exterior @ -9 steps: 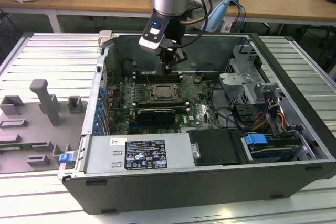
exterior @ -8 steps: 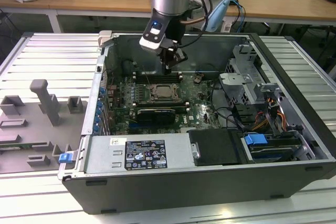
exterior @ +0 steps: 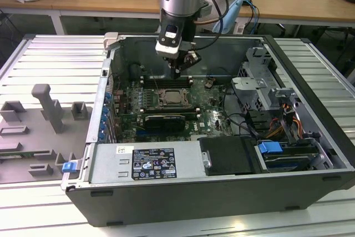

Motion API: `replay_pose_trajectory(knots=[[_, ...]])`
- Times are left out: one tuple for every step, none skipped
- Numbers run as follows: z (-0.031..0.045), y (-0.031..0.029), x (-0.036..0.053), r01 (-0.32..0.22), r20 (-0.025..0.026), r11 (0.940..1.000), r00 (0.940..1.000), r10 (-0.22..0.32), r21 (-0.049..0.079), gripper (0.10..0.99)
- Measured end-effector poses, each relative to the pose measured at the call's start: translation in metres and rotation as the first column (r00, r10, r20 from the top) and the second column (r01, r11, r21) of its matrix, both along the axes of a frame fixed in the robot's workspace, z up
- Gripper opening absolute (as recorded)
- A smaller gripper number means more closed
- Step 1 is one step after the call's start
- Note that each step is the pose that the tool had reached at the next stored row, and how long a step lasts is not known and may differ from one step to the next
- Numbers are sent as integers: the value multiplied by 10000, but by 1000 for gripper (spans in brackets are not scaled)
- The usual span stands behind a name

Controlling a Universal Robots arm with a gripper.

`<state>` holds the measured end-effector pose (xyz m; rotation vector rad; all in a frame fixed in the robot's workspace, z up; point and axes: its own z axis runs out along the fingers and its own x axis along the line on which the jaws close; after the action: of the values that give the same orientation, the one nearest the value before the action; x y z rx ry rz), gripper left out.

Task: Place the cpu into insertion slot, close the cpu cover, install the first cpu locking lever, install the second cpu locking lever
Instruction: 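Install the first cpu locking lever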

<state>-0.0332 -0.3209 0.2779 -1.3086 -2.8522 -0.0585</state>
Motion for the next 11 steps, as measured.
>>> replay_pose_trajectory(knots=[[0, 0, -1, -179, 0, 9998, 9998, 179, 0, 106], [0, 0, -1, -320, 0, 9995, 9995, 320, 0, 106], [0, 0, -2, -567, 0, 9984, 9984, 567, 0, 106], [0, 0, -2, -751, 0, 9972, 9972, 751, 0, 106], [0, 0, -2, -903, 0, 9959, 9959, 903, 0, 106], [0, 0, -2, -1135, 0, 9935, 9935, 1135, -1, 106], [0, 0, -3, -1298, 0, 9915, 9915, 1298, -1, 106], [0, 0, -3, -1431, -1, 9897, 9897, 1431, -1, 106], [0, 0, -4, -1585, 0, 9874, 9874, 1585, -1, 106], [0, 0, -4, -1705, 0, 9854, 9854, 1705, -1, 106], [0, 0, -3, -1925, 0, 9813, 9813, 1925, -1, 106]])
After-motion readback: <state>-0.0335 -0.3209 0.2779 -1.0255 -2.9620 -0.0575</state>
